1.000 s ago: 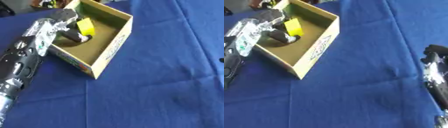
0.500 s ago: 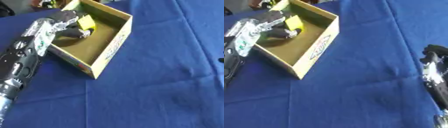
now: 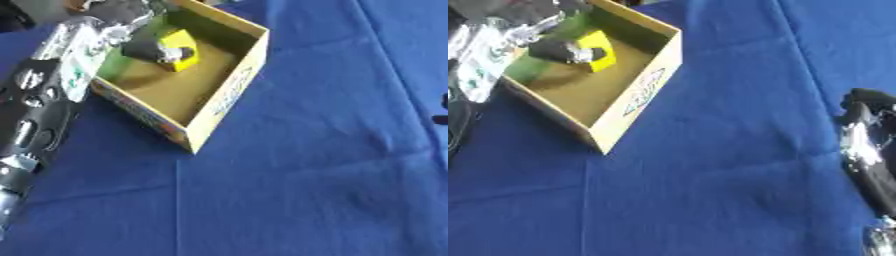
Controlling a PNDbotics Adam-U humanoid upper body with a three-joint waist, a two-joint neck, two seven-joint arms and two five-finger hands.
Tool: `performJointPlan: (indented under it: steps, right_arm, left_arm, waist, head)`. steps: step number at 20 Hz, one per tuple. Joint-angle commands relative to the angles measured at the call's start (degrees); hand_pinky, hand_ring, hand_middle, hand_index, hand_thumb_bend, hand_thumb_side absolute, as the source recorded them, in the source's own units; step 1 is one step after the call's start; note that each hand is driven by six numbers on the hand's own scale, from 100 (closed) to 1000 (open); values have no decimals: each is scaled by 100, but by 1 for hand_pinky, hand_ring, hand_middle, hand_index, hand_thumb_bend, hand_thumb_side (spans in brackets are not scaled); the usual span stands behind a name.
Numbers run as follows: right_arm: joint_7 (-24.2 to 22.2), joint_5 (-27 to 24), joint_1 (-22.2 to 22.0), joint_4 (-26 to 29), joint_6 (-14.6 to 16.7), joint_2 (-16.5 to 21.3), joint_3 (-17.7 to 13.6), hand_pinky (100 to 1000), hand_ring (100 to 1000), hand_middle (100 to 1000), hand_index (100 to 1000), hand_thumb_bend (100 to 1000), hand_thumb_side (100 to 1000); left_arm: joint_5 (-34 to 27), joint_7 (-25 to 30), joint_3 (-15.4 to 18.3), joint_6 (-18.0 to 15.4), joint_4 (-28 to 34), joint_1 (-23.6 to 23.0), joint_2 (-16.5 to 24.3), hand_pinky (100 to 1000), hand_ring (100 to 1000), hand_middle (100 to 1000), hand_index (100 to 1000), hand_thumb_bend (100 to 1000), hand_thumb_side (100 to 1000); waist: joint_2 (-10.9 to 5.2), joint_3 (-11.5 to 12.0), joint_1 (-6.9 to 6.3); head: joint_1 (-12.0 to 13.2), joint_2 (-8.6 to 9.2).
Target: Pick up objects on the table and place them in the box.
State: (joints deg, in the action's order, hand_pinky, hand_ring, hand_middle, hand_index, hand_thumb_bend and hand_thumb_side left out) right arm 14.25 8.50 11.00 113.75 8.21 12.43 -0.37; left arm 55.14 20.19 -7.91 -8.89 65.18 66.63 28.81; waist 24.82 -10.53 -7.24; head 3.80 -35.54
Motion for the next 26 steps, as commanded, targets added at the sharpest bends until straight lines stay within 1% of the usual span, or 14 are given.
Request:
performJointPlan:
  steps: [1, 2, 3, 4, 5, 6, 7, 8, 10, 12, 17, 18, 21, 26]
  right_arm:
    - [68, 21, -12, 84, 20, 58, -64, 638, 781, 587, 737, 100, 496]
    - [87, 14, -21, 84, 28, 60, -78, 638, 781, 587, 737, 100, 495]
    - [108, 7, -26, 84, 35, 59, -94, 637, 780, 587, 736, 100, 494]
    - [129, 0, -27, 84, 42, 58, -109, 637, 780, 587, 736, 100, 494]
    - [145, -7, -26, 84, 51, 57, -119, 637, 780, 587, 736, 100, 495]
    - [155, -13, -25, 84, 59, 57, -125, 637, 780, 587, 736, 100, 495]
    - [170, -19, -20, 84, 71, 56, -136, 637, 779, 587, 736, 100, 495]
    - [187, -26, -14, 84, 86, 58, -150, 637, 778, 588, 736, 100, 495]
    - [230, -38, 2, 84, 121, 66, -183, 637, 777, 588, 735, 100, 495]
    - [262, -48, 18, 84, 146, 69, -207, 636, 777, 588, 735, 100, 494]
    - [341, -49, 88, 84, 178, 53, -274, 636, 776, 588, 735, 100, 495]
    - [357, -50, 110, 84, 187, 51, -286, 636, 776, 588, 735, 100, 495]
    - [389, -61, 175, 84, 194, 33, -309, 635, 776, 588, 735, 100, 495]
    - [430, -57, 250, 84, 172, -4, -340, 634, 776, 588, 734, 100, 495]
  left_arm:
    - [-291, -262, 412, -40, 552, 82, 320, 533, 785, 792, 975, 287, 850]
    - [-384, -354, 557, -63, 703, 38, 340, 525, 776, 780, 964, 283, 856]
    - [-482, -452, 713, -99, 862, -32, 356, 497, 752, 757, 942, 230, 874]
    - [-578, -548, 868, -127, 1018, -118, 372, 494, 750, 755, 939, 221, 874]
    - [-671, -641, 1018, -135, 1169, -222, 377, 481, 737, 742, 924, 166, 867]
    - [-761, -731, 1164, -149, 1316, -335, 378, 481, 737, 742, 924, 166, 867]
    - [-852, -822, 1313, -156, 1465, -460, 361, 446, 701, 703, 889, 155, 864]
    - [-941, -911, 1457, -165, 1609, -592, 349, 435, 687, 685, 876, 160, 856]
    - [-1119, -1089, 1745, -211, 1897, -871, 326, 424, 673, 670, 868, 152, 854]
    - [-1289, -1259, 1947, -297, 2175, -1147, 275, 418, 659, 660, 861, 142, 874]
    - [-1731, -1701, 2010, -309, 2894, -1865, -198, 375, 609, 609, 821, 153, 936]
    - [-1814, -1784, 2019, -284, 3028, -1999, -325, 376, 604, 604, 817, 159, 970]
    - [-2045, -2015, 2072, -102, 3404, -2375, -694, 368, 590, 587, 790, 150, 1000]
    - [-2431, -2401, 2022, 278, 3838, -3002, -1321, 351, 572, 572, 765, 115, 1000]
  waist:
    - [-202, 67, 81]
    - [-221, 111, 104]
    - [-237, 159, 128]
    - [-249, 203, 148]
    - [-258, 247, 169]
    - [-265, 277, 183]
    - [-274, 323, 209]
    - [-284, 367, 232]
    - [-295, 442, 273]
    - [-291, 494, 297]
    - [-218, 626, 360]
    - [-202, 642, 376]
    - [-154, 662, 416]
    - [-97, 654, 479]
  head:
    - [-65, -140]
    - [-82, -172]
    - [-90, -193]
    - [-94, -206]
    - [-97, -215]
    - [-100, -221]
    - [-109, -218]
    - [-118, -214]
    - [-146, -195]
    - [-170, -175]
    - [-244, -41]
    - [-247, -13]
    - [-246, 72]
    - [-196, 177]
